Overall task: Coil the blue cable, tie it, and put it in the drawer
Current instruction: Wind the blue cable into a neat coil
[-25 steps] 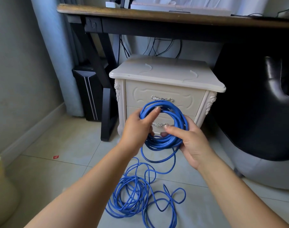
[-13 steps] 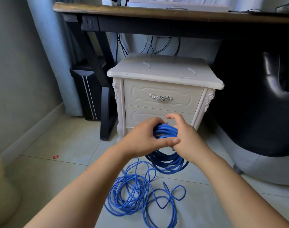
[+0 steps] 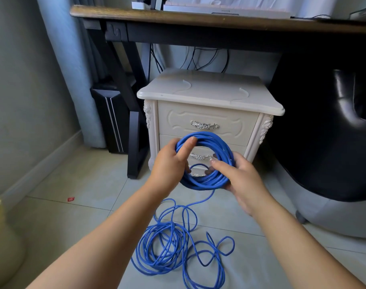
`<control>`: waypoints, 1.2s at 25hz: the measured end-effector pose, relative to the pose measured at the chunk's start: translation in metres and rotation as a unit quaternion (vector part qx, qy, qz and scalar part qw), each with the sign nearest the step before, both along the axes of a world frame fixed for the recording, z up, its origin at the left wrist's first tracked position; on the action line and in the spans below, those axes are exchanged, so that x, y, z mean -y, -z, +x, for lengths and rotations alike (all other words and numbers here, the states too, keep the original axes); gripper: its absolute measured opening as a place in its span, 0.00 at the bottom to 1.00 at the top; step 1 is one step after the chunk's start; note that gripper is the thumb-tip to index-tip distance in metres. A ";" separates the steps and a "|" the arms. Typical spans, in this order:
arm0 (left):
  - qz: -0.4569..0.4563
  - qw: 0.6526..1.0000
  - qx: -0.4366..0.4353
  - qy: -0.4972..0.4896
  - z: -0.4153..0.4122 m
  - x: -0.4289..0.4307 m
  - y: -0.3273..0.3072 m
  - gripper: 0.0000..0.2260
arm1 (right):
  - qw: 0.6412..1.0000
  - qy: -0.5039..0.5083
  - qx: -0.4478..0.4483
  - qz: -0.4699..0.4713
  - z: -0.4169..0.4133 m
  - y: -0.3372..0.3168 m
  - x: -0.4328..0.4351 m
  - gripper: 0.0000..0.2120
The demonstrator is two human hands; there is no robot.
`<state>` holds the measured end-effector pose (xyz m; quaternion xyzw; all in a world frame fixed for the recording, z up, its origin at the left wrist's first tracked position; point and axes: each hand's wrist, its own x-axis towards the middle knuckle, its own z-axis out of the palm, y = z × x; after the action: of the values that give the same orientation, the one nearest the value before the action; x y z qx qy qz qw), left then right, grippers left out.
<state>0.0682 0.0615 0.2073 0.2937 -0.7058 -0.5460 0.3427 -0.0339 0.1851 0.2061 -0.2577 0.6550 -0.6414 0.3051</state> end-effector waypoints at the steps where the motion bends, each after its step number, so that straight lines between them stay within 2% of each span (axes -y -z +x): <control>1: 0.036 0.999 -0.023 -0.018 -0.002 -0.002 0.001 0.16 | 0.997 0.002 0.063 -0.041 0.007 0.002 0.003 0.08; 3: 0.097 0.993 -0.052 -0.051 -0.007 -0.007 0.003 0.17 | 0.984 0.015 0.139 -0.110 0.017 0.004 0.008 0.10; 5: 0.151 0.985 -0.069 -0.045 -0.011 -0.015 0.007 0.18 | 0.979 0.046 0.148 -0.135 0.018 0.006 0.012 0.11; 9: 0.219 0.973 -0.045 0.060 -0.006 -0.019 0.005 0.20 | 0.988 0.123 0.046 -0.083 0.003 0.003 0.009 0.09; 12: 0.213 0.968 -0.029 0.132 0.003 -0.010 -0.005 0.17 | 0.993 0.104 -0.040 -0.050 -0.006 -0.001 0.007 0.11; 14: 0.154 0.973 -0.019 0.169 0.008 -0.002 -0.009 0.16 | 0.990 0.064 -0.125 -0.007 -0.008 -0.006 0.004 0.14; 17: 0.020 0.982 0.040 0.181 0.011 0.002 -0.010 0.20 | 0.971 0.003 -0.231 0.070 -0.008 -0.013 0.000 0.14; 18: -0.039 0.981 0.079 0.171 0.011 0.001 -0.009 0.19 | 0.956 -0.013 -0.278 0.093 -0.007 -0.013 -0.001 0.12; 20: -0.184 0.962 0.153 0.129 0.010 -0.006 -0.005 0.13 | 0.901 -0.046 -0.402 0.156 -0.003 -0.010 -0.001 0.10; 22: -0.267 0.942 0.177 0.101 0.008 -0.010 -0.001 0.08 | 0.862 -0.058 -0.466 0.191 0.000 -0.008 0.001 0.09; 23: -0.270 0.942 0.172 0.101 0.008 -0.010 0.000 0.07 | 0.867 -0.057 -0.457 0.192 0.001 -0.007 0.001 0.09; 24: -0.260 0.946 0.166 0.104 0.008 -0.009 0.000 0.06 | 0.893 -0.058 -0.411 0.173 0.001 -0.008 0.000 0.09; 26: -0.209 0.962 0.142 0.106 0.008 -0.007 -0.002 0.07 | 0.962 -0.076 -0.247 0.087 -0.004 -0.009 -0.003 0.12; 27: -0.172 0.972 0.123 0.100 0.008 -0.007 -0.003 0.08 | 0.980 -0.098 -0.168 0.047 -0.006 -0.009 -0.005 0.13; 28: -0.137 0.981 0.102 0.088 0.007 -0.008 -0.004 0.09 | 0.986 -0.121 -0.114 0.024 -0.007 -0.009 -0.007 0.14; 30: -0.075 0.994 0.064 0.054 0.005 -0.007 -0.003 0.09 | 0.985 -0.156 -0.066 0.035 -0.009 -0.007 -0.010 0.18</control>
<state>0.0736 0.0687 0.2102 0.2634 -0.7801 -0.4893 0.2877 -0.0429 0.1947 0.2129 -0.3878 0.6476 -0.5444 0.3658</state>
